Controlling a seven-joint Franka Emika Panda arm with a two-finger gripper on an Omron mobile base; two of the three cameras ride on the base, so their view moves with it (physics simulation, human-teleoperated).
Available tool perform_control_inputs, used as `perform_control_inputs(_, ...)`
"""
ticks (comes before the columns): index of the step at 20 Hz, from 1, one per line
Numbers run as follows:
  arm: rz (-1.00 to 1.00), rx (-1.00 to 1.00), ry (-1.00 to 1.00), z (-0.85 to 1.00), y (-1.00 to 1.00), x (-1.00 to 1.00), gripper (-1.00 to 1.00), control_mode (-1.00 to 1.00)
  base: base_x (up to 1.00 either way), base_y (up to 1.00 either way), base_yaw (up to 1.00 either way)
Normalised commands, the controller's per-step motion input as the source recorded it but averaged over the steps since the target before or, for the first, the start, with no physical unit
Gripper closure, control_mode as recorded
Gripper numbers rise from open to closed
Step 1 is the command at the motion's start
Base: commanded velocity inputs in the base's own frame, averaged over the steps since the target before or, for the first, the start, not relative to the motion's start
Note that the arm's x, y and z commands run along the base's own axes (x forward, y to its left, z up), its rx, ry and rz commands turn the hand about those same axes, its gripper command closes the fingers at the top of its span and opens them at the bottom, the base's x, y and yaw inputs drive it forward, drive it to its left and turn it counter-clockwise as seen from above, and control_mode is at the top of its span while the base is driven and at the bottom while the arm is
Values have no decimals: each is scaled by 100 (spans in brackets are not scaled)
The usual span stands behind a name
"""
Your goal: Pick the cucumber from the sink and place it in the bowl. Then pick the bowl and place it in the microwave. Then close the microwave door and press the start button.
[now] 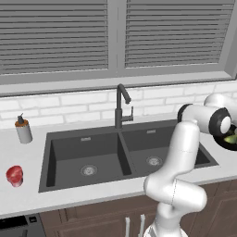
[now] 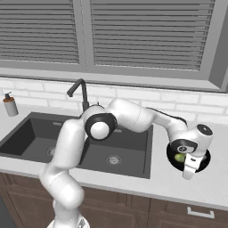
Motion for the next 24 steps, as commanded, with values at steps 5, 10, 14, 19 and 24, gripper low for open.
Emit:
perform_control_inputs(5, 0, 0, 0, -29, 4, 5, 100, -100, 0, 0, 0)
perform_control_inputs(10, 0, 0, 0, -4, 9, 0, 100, -100, 0, 0, 0)
perform_control_inputs(14, 0, 0, 0, 0, 12, 0, 100, -100, 0, 0, 0)
perform_control_inputs(19, 0, 0, -2, 30, 29, -22, 100, -100, 0, 0, 0)
perform_control_inputs(24, 0, 0, -1, 67, 37, -46, 100, -100, 0, 0, 0)
